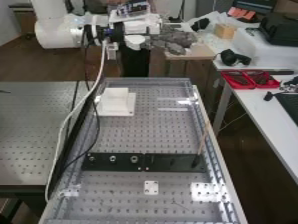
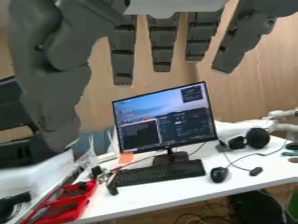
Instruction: Grab the paper clip and place it in the clear container
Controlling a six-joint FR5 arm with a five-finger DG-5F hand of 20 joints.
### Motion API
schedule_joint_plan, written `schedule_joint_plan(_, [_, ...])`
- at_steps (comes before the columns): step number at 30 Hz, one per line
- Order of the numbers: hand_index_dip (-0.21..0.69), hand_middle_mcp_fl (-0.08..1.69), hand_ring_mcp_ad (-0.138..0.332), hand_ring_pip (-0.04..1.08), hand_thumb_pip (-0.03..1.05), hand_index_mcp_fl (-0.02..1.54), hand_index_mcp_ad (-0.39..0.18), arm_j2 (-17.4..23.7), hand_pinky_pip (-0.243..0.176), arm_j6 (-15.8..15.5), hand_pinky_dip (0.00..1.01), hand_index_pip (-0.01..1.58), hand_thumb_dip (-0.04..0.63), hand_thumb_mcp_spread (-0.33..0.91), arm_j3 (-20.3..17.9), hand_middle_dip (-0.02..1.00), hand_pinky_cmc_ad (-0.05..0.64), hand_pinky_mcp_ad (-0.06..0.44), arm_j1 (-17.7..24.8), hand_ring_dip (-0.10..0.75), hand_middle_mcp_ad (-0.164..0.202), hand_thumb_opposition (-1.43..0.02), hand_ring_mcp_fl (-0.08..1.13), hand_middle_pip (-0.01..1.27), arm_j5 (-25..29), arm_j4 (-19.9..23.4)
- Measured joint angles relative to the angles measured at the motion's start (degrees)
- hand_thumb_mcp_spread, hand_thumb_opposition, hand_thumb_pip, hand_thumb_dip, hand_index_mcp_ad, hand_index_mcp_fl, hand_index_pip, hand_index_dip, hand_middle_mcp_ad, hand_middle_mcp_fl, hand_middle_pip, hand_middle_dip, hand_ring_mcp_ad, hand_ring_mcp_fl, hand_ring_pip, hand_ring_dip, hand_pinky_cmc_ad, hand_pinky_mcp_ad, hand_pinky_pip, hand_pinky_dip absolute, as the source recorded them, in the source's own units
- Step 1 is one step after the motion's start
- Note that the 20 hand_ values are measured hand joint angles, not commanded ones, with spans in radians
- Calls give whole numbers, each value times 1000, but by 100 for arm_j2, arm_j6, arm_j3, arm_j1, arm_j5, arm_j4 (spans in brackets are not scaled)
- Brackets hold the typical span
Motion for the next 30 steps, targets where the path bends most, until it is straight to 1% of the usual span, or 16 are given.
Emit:
schedule_joint_plan(3, [152, 103, 152, 98, 436, 307, -127, 121, -61, -49, 367, 166, 223, 379, -62, 173, 316, 215, -133, 30, 73, -744, 0, 136, -13, 16])
schedule_joint_plan(7, [152, 105, 152, 98, 433, 305, -126, 204, -63, -82, 382, 134, 204, 379, -113, 173, 316, 215, -265, 30, 73, -747, 0, 136, -31, -24])
schedule_joint_plan(11, [152, 106, 152, 96, 433, 305, -126, 254, -63, -125, 384, 119, 204, 379, -137, 173, 316, 215, -394, 30, 73, -747, 0, 136, -50, -114])
schedule_joint_plan(13, [152, 110, 152, 99, 433, 342, -126, 289, -63, -160, 384, 119, 204, 379, -145, 173, 316, 215, -454, 30, 73, -747, 0, 136, -67, -146])
schedule_joint_plan(18, [154, 110, 152, 96, 433, 340, -122, 385, -63, -238, 384, 101, 204, 379, -151, 173, 316, 215, -580, 30, 75, -731, 0, 136, -146, -189])
schedule_joint_plan(24, [154, 120, 152, 96, 433, 337, -120, 528, -63, -347, 380, 101, 202, 379, -42, 173, 316, 213, -777, 30, 75, -730, 0, 136, -428, -395])
schedule_joint_plan(26, [155, 120, 152, 96, 422, 340, -115, 562, -63, -390, 380, 101, 188, 367, 44, 173, 316, 232, -850, 30, 75, -730, 0, 136, -550, -503])
schedule_joint_plan(27, [155, 120, 152, 96, 419, 340, -115, 570, -63, -397, 380, 101, 188, 363, 71, 173, 316, 227, -873, 30, 75, -730, 0, 136, -585, -534])
schedule_joint_plan(29, [155, 108, 152, 96, 415, 288, -113, 592, -63, -425, 380, 87, 188, 347, 144, 173, 316, 250, -942, 30, 73, -728, 0, 136, -687, -615])
schedule_joint_plan(30, [155, 101, 152, 99, 415, 278, -112, 596, -63, -429, 380, 87, 188, 346, 157, 173, 316, 246, -958, 30, 73, -726, 0, 136, -708, -629])
